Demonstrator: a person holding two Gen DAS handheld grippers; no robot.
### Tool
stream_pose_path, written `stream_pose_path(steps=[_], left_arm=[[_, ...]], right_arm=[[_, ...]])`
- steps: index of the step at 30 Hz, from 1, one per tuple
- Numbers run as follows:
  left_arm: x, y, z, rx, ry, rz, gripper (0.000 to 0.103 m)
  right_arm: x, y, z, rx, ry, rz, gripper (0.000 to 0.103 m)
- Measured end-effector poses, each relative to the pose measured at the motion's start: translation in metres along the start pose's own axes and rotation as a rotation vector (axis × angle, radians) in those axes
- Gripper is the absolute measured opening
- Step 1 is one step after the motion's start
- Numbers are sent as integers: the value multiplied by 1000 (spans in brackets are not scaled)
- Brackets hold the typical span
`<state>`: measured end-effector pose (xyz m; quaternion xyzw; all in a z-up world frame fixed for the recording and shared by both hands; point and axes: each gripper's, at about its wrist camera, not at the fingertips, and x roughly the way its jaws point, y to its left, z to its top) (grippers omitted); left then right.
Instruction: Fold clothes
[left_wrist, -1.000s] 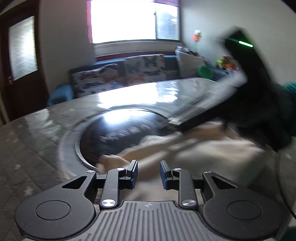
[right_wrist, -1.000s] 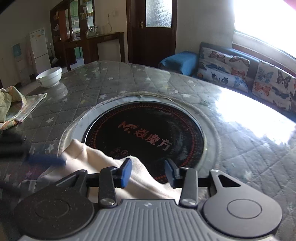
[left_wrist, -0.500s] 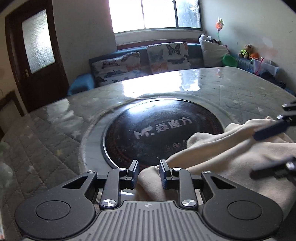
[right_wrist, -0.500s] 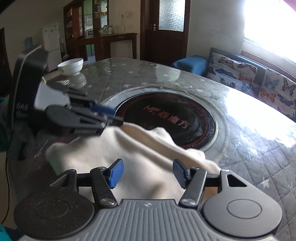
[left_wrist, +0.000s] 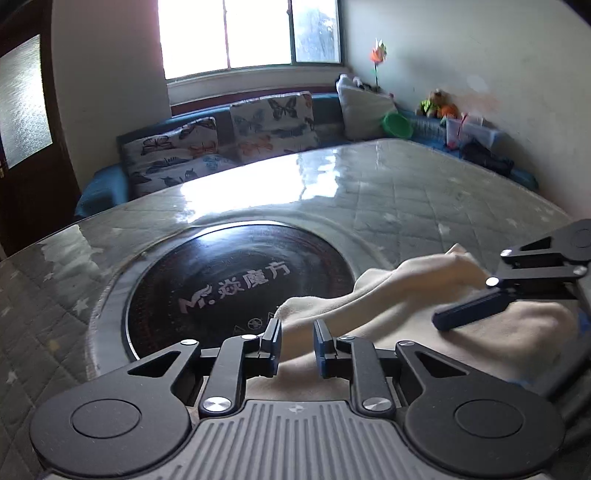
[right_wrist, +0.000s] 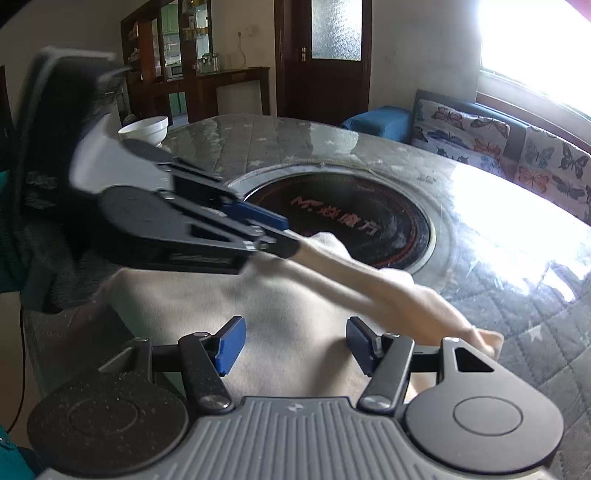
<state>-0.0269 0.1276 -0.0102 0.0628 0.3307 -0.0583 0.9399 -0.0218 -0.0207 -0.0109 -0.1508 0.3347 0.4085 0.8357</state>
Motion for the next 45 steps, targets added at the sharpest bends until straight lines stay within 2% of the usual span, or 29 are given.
stream_pose_path(steps=[4,9,14,20,30,34,37,41,44,45], left_arm=[[17,4,0,-18,26,35,21],[21,3,2,-19,42,64,23],[11,0,9,-26,30,50,23],[8,-14,18,-1,7,-41,23],[38,-12,17,-32,53,14,24],[30,-11,16,-53,27,14,24],[17,-11,16,-67,-8,10,24],[0,-21,12,-57,-43,-20,24],[-10,-33,6,-46,-47,-52,24],[-13,-38,3,-41,-46,-67,24]], right_arm=[[2,1,-4,6,4,4,62],[2,4,-8,1,4,11,63],[-2,7,-8,-8,-12,12,63],[-6,10,-9,-15,-23,25,63],[-14,8,-15,3,-6,57,63],[-27,-2,-16,51,-16,82,63],[-41,-18,-16,76,-35,33,62],[-51,-44,-13,122,-58,-35,57],[-47,-63,-6,168,-64,-54,48],[-45,-65,-4,173,-63,-49,43]])
